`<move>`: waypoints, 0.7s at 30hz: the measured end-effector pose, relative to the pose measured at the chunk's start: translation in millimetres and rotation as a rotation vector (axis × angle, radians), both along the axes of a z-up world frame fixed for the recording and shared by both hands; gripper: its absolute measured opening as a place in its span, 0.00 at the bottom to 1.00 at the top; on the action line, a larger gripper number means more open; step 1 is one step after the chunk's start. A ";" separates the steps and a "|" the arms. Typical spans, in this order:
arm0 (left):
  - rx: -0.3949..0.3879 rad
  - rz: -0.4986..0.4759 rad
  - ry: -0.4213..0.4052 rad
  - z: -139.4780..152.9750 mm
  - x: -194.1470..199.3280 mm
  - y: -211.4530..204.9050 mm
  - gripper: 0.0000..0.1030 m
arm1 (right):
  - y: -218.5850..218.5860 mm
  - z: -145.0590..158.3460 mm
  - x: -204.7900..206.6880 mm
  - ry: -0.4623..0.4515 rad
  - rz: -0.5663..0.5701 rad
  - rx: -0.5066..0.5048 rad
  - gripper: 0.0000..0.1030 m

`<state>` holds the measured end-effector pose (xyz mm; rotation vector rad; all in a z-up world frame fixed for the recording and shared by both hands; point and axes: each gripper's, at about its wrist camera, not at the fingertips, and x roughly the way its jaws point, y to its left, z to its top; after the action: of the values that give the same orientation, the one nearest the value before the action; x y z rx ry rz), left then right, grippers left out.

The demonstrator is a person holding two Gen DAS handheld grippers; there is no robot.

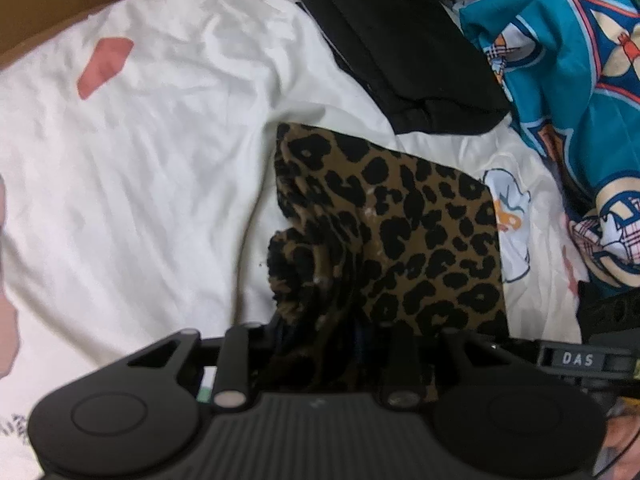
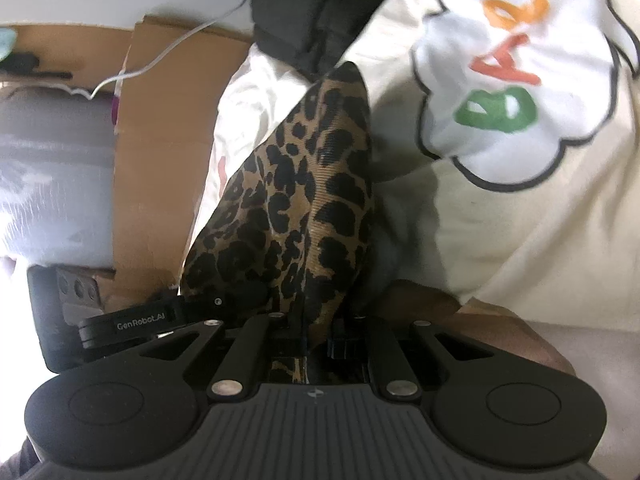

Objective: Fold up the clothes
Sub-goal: 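Lift the folded leopard-print skirt off the sheet with both grippers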

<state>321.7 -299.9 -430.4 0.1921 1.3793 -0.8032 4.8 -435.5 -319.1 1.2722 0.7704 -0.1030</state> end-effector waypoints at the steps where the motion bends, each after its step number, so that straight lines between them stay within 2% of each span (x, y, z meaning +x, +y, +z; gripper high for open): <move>1: 0.012 0.000 -0.001 3.7 -0.8 0.5 0.31 | 1.2 4.1 1.7 0.002 0.009 -0.007 0.06; 5: 0.062 0.028 0.006 19.9 0.1 5.8 0.30 | 6.7 20.4 8.0 0.005 0.048 -0.018 0.06; 8: 0.067 0.050 -0.022 38.9 -1.1 10.8 0.30 | 12.0 41.7 15.3 -0.005 0.086 -0.047 0.06; 21: -0.027 0.122 -0.191 163.0 -19.7 36.7 0.29 | 20.5 172.1 30.6 -0.083 0.160 -0.235 0.06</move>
<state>302.0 -263.2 -267.5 0.1577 1.1881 -0.6840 35.4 -415.0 -146.9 0.9831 0.7620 -0.0111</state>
